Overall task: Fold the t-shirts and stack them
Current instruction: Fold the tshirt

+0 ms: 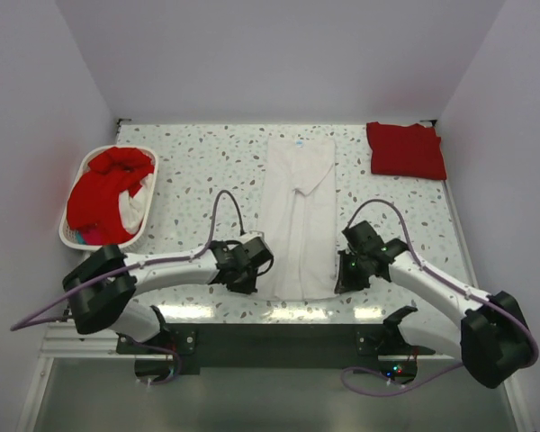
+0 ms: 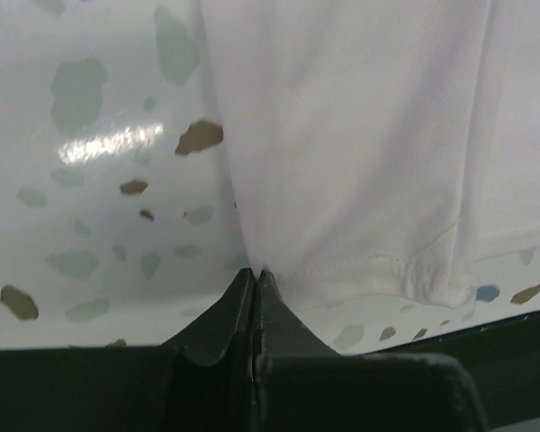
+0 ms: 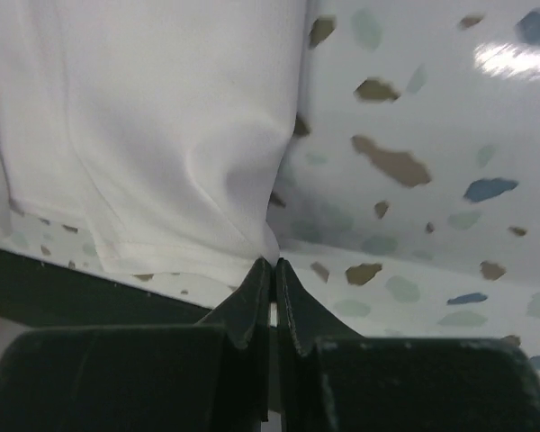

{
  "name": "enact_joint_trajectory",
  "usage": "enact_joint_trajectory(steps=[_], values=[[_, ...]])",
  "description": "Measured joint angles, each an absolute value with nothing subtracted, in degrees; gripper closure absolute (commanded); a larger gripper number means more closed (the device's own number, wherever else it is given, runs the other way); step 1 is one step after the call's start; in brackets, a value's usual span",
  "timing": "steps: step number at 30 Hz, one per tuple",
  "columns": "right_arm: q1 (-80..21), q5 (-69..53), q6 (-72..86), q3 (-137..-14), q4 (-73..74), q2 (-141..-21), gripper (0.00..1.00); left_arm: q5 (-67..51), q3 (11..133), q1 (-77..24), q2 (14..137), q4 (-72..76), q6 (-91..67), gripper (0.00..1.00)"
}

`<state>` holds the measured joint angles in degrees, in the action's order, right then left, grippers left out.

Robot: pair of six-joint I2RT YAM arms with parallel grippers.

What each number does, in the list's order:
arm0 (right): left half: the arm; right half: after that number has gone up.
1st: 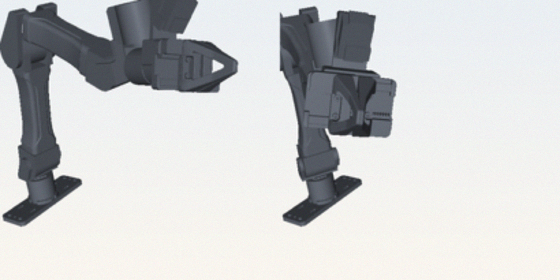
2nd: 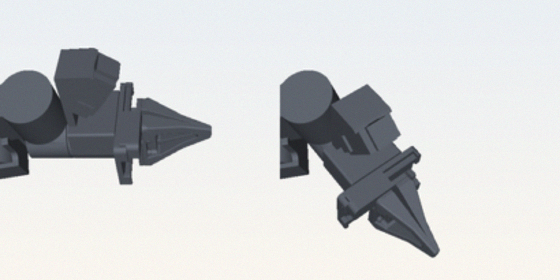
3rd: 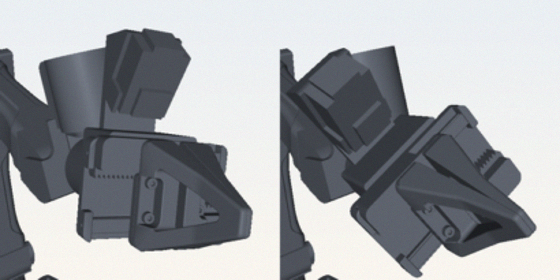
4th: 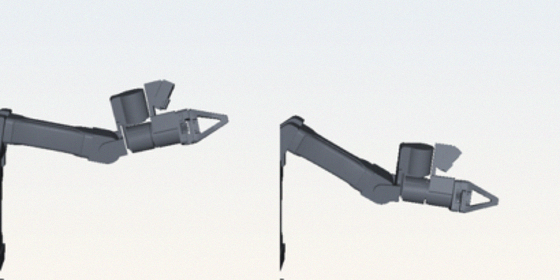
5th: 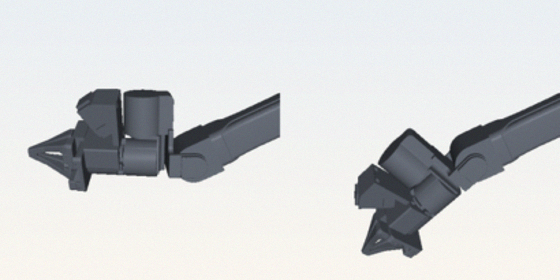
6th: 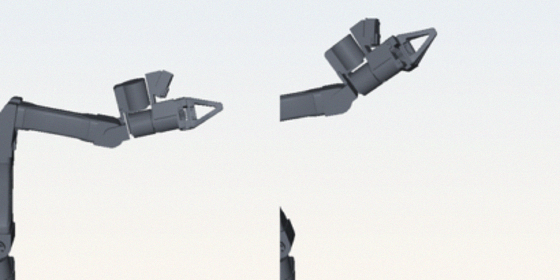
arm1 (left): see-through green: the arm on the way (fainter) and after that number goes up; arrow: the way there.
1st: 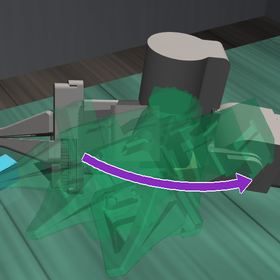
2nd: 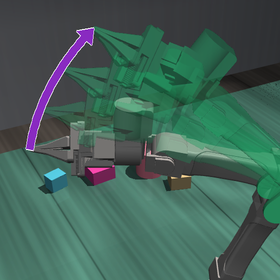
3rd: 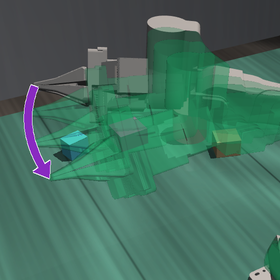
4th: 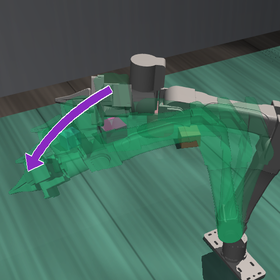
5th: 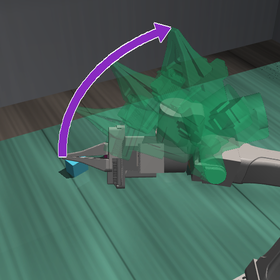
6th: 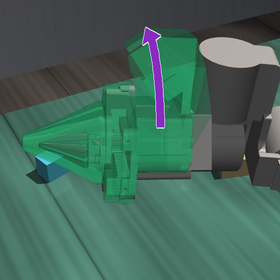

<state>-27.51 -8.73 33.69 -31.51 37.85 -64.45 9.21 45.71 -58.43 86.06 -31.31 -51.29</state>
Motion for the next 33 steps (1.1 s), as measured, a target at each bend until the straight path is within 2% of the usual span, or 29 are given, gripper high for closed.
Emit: enact_joint_trajectory(steps=[7,11,16,19,23,33], values=[[-41.32,-11.62,41.67,-30.24,46.44,-53.78,1.0,4.34,38.7,-67.16,69.43,-40.86,-58.17,1.0],[-42.59,-11.92,43.77,-32.12,52.29,-50.0,1.0,0.82,37.6,-67.77,64.84,-42.61,-60.49,1.0],[-41.43,-6.5,40.91,-45.8,55.77,-60.88,1.0,-1.21,42.76,-53.47,67.31,-41.41,-55.09,1.0],[-36.21,-5.15,37.5,-51.66,53.6,-66.06,1.0,0.1,48.36,-47.33,71.85,-40.16,-50.63,1.0],[-29.41,-4.21,32.95,-57.41,51.86,-72.42,1.0,1.65,53.87,-42.72,77.89,-35.77,-45.15,1.0],[-24.12,-3.95,25.06,-63.26,44.07,-83.88,1.0,5.48,55.16,-37.17,85.25,-26.63,-38.17,1.0]])
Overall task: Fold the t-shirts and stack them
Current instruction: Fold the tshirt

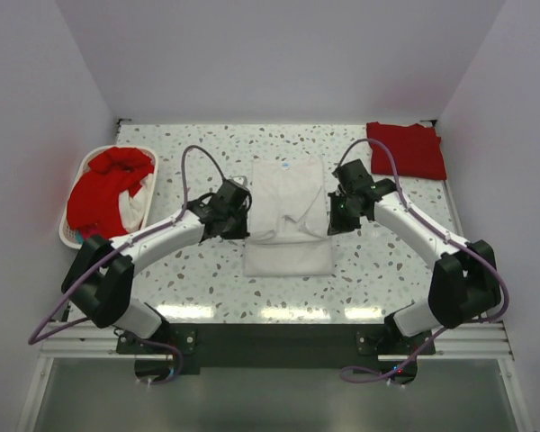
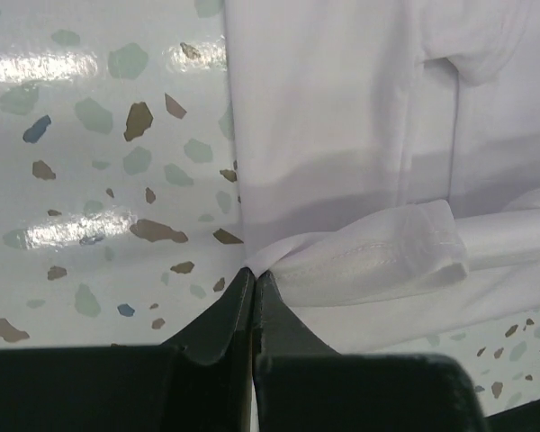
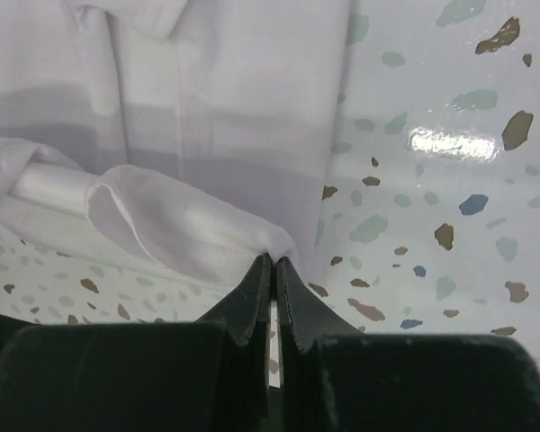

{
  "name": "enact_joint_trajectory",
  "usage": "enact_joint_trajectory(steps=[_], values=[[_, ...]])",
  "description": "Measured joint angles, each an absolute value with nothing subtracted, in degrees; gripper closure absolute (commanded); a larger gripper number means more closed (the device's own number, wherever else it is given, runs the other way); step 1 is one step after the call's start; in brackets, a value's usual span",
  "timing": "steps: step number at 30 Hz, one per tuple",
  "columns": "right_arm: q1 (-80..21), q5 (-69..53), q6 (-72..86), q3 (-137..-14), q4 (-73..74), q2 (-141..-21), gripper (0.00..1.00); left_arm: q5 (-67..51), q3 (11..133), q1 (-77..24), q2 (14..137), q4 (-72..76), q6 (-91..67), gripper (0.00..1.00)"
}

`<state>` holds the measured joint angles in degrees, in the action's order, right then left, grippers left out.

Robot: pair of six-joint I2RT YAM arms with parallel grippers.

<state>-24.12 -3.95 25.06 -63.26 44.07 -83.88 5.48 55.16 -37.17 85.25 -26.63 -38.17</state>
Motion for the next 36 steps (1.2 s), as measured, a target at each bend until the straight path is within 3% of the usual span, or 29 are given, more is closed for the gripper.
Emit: enact_joint_trajectory(steps=[21,26,29,30,33,36], values=[[-19.27,-3.88,19.79,-63.86,32.25,-93.19,1.0,9.39,60.62,-34.74,96.09,-17.02,-33.32,1.0],[-19.2,-3.77,19.14,-63.48,29.65,-95.42,1.0,10.37,59.55,-34.35,96.29,-13.8,-33.34,0.88],[-19.2,-3.75,18.96,-63.46,28.69,-96.44,0.89,10.79,59.44,-34.24,97.45,-12.8,-33.28,0.75],[-19.2,-3.75,18.98,-63.48,28.82,-96.73,0.78,10.92,59.31,-34.17,97.76,-12.67,-33.3,0.71],[-19.2,-3.73,18.94,-63.99,29.54,-96.88,0.62,11.16,58.43,-34.13,97.65,-12.49,-33.43,0.56],[-19.22,-3.49,18.87,-65.04,30.24,-96.2,0.57,11.35,57.14,-34.15,96.01,-12.53,-33.85,0.48]])
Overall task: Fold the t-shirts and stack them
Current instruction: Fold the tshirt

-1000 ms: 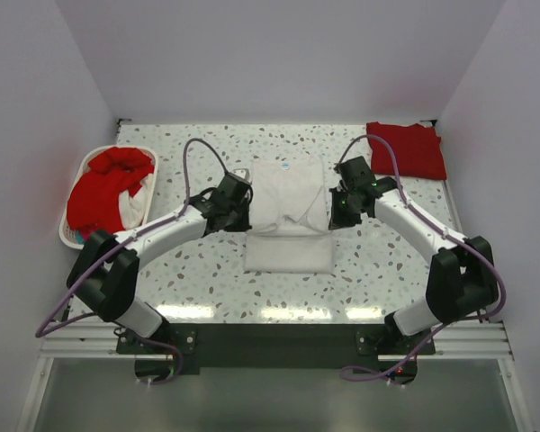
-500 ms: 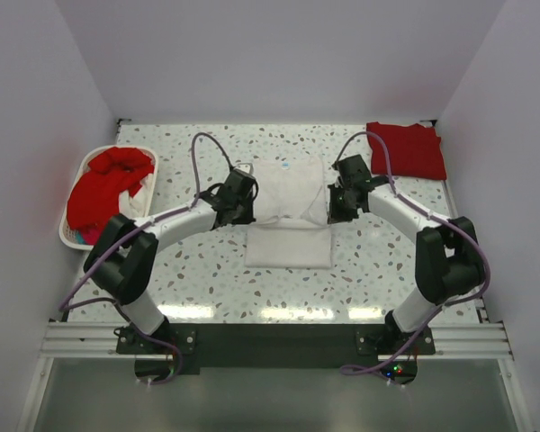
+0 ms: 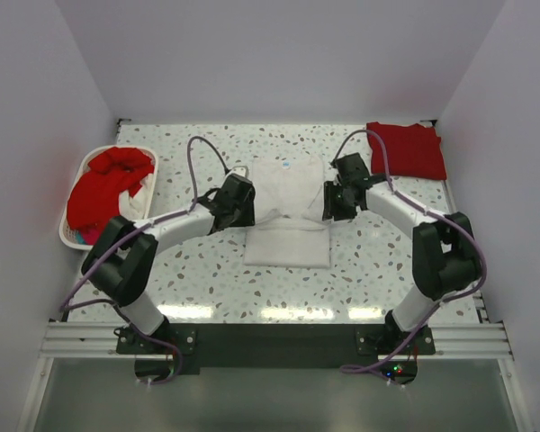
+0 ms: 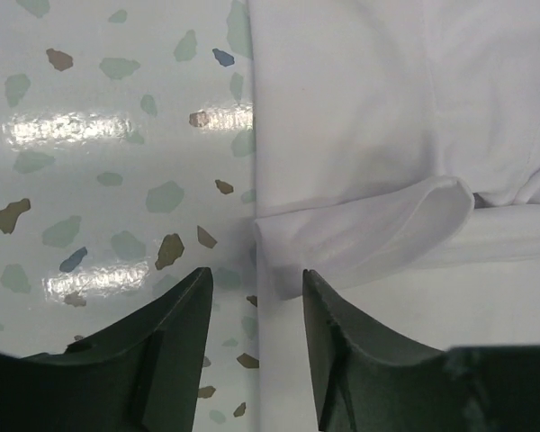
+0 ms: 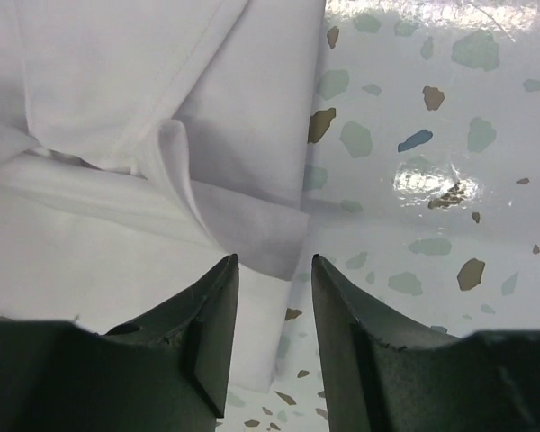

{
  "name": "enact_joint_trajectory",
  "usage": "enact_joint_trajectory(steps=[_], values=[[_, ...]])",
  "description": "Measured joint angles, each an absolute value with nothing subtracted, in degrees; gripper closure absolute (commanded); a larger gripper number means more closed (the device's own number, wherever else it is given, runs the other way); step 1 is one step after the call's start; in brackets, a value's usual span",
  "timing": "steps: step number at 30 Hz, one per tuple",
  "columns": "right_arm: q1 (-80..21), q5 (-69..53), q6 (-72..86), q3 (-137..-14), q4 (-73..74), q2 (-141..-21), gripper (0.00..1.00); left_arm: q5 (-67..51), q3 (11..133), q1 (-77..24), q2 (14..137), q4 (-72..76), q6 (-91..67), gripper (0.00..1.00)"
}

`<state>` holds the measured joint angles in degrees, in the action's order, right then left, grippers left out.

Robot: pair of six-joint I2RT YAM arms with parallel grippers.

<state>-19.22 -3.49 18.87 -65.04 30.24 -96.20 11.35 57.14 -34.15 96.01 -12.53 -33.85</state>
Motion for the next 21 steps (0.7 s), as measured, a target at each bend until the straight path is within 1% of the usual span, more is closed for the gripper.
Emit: enact_joint_trajectory(steps=[2,5,7,8,10,11,12,14,21], values=[[-19.42,-3.44,18.92,-65.04,30.65,-94.37,0.57,12.23,55.88,-34.74,93.36,-12.88,-34.26,0.48],[-20.45,-3.53,19.09,-64.97,30.72,-90.83,0.63,14.37,54.41,-37.58,88.23,-13.3,-35.35,0.49],[-22.26,-3.75,19.51,-64.4,29.89,-88.4,0.69,15.42,53.87,-41.3,85.43,-12.95,-36.03,0.53],[-23.53,-3.9,19.86,-63.9,29.47,-87.46,0.73,15.73,53.23,-42.85,84.18,-12.4,-36.45,0.58],[-26.44,-4.03,20.62,-62.63,28.34,-86.46,0.76,15.44,52.1,-46.37,83.44,-11.6,-37.08,0.64],[-27.79,-4.08,20.97,-61.95,27.77,-86.37,0.78,15.2,51.29,-47.53,83.5,-11.2,-37.56,0.66],[-29.08,-4.25,21.43,-61.06,26.89,-86.54,0.81,15.03,50.39,-48.21,83.85,-11.03,-38.06,0.67],[-30.89,-4.82,22.44,-59.22,25.32,-87.24,0.85,15.0,48.82,-48.51,85.14,-11.03,-38.79,0.67],[-30.81,-5.54,24.43,-57.06,20.43,-93.41,0.87,14.85,46.94,-48.4,91.83,-10.98,-40.47,0.68]])
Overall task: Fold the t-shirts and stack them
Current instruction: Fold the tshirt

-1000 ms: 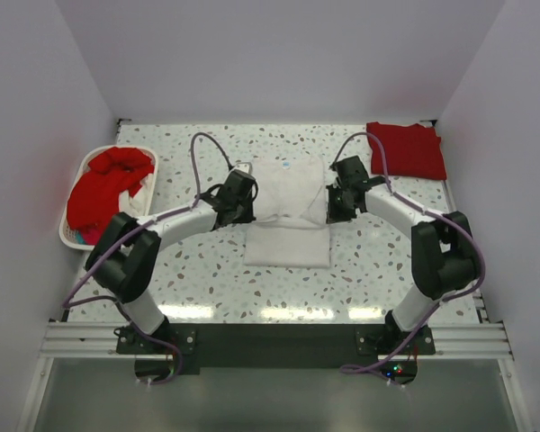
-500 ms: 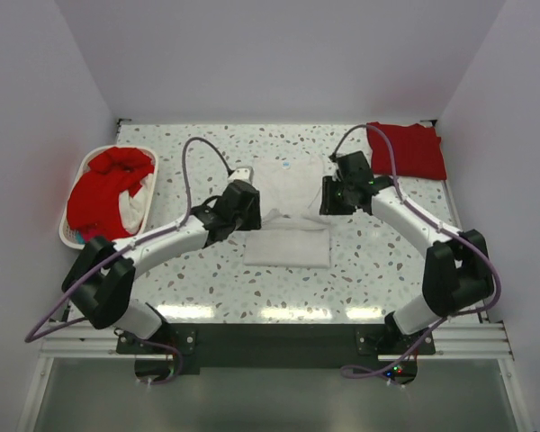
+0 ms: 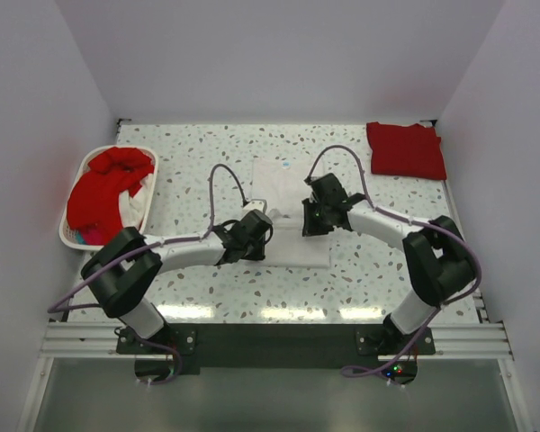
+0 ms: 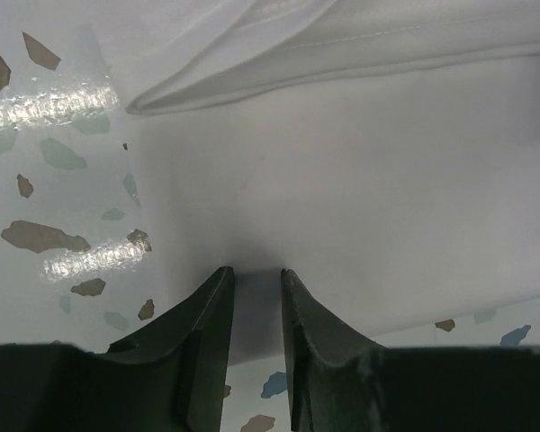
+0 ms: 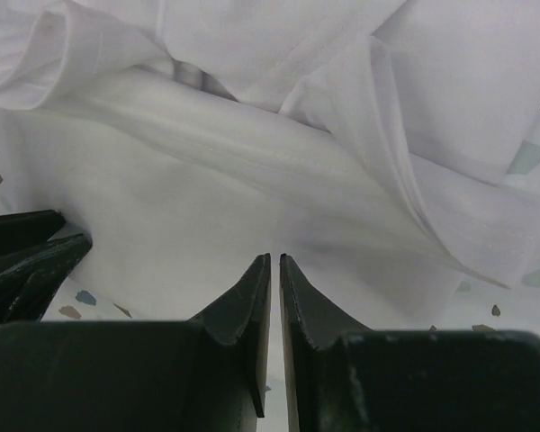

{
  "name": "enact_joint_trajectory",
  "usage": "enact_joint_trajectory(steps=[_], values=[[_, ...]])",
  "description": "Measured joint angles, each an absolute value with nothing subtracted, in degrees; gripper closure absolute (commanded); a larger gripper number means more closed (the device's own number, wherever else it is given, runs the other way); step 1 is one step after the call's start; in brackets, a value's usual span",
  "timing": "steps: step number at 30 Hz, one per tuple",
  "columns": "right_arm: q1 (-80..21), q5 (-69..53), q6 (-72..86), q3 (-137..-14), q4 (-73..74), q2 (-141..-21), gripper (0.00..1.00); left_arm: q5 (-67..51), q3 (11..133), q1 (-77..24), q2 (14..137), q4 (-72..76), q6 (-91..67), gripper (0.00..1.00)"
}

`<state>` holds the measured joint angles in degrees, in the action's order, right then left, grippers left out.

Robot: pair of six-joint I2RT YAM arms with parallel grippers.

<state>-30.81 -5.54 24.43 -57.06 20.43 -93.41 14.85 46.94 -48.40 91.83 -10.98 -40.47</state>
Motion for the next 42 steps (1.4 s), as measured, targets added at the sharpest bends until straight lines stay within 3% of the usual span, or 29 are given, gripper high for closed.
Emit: enact_joint_trajectory(steps=[10,22,31,36,42], values=[[-30.59,-1.98,22.06,-62.5,19.94,-101.67,0.86,14.79,46.04,-48.38,91.92,-9.98,-42.54,0.68],[-26.15,-1.37,19.16,-81.87,19.31,-107.85,0.73,14.57,43.51,-48.4,88.9,-11.27,-43.62,0.67],[-30.81,-20.99,21.12,-65.52,11.6,-99.83,0.73,13.85,42.57,-48.4,87.7,-11.9,-44.16,0.67],[-32.99,-27.16,23.11,-58.7,7.66,-100.49,0.73,13.74,42.48,-48.4,87.59,-11.97,-44.4,0.67],[-32.93,-30.79,25.39,-59.35,2.02,-106.69,0.74,13.65,42.28,-48.4,87.39,-12.03,-44.47,0.67]])
